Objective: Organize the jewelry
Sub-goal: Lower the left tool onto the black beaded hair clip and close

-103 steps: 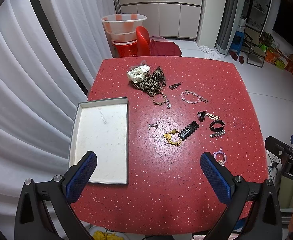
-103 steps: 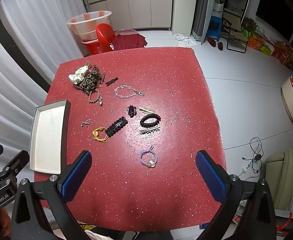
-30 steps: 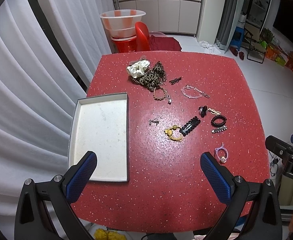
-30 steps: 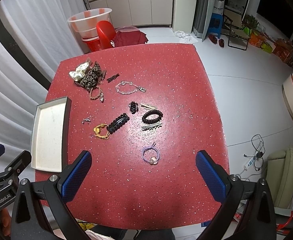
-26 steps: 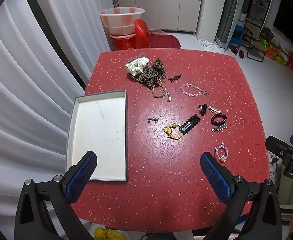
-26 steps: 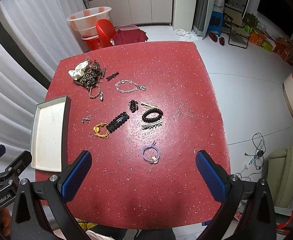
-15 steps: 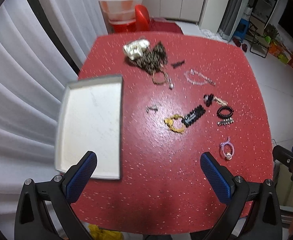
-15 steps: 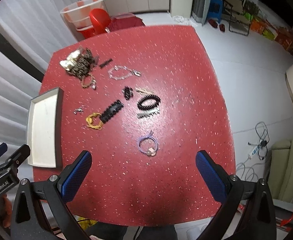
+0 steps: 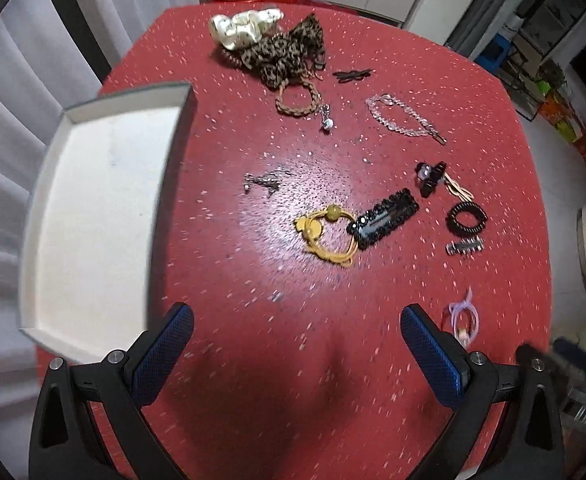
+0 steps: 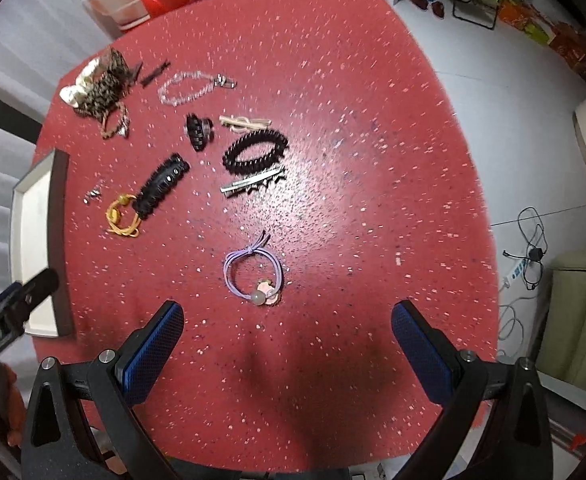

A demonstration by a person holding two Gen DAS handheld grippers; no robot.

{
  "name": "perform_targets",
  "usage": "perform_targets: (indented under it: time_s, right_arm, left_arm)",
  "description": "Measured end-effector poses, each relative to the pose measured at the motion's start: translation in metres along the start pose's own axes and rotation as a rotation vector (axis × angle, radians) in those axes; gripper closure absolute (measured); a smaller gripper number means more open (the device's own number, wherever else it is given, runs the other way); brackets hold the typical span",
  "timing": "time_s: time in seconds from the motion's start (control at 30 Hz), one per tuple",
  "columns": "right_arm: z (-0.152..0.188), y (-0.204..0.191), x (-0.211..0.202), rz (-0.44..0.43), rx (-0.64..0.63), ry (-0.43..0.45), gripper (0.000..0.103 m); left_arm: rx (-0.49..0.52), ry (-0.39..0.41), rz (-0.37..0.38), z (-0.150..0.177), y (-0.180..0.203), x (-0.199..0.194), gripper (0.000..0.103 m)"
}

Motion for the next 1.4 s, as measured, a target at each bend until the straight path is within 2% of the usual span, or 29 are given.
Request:
perform_targets:
  time_s: [0.3,0.4,0.7,1.0,1.07,1.13,1.23,1.4]
  right_arm:
    - [0.005,-0.009,0.052,-0.001,-0.045,-0.031,0.0]
    - [0.003,-0.009,0.063,0.006,-0.05,-0.021,0.0]
    - [-0.046,-0.002,0.079,0.006,-0.018,0.076,0.0]
    - [-0.075,-0.024,0.114,-0.023,0.02,0.062,0.0]
    - [-0.077,-0.028,0.121,-0.008,0.05,0.055,0.0]
    - [-0.08,-0.034,0.127,0.012,0.067,0.045,0.0]
    - [-0.083,-0.041,0.131,0.064,0.06,0.057,0.003]
    - [-0.081,-0.042,0.13,0.107,0.032,0.074,0.023]
  left_arm:
    - [-0.028,0.017,-0.024,-0.013,0.004,0.055,0.0]
    - [-0.015,0.017,-0.027,-0.018,0.008,0.07,0.009]
    - [0.005,0.044,-0.053,-0.027,0.018,0.095,0.009]
    - [0.027,0.104,-0.056,-0.038,0.03,0.109,0.009]
    - [0.035,0.114,-0.051,-0.038,0.035,0.11,0.012]
    - [0.043,0.12,-0.045,-0.038,0.042,0.109,0.022]
    - [0.055,0.127,-0.034,-0.038,0.047,0.104,0.031]
    - [0.064,0.122,-0.004,-0.039,0.056,0.097,0.051]
Point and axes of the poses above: each gripper's, at about its wrist camera, not at the fingertips, and x roughly the way its jaws point, y to its right, z to its underside, the point moved 5 cm from there along x, roughly the way its jaws point, and after that the axes turned 9 degrees about y, right-handed, at the moved point
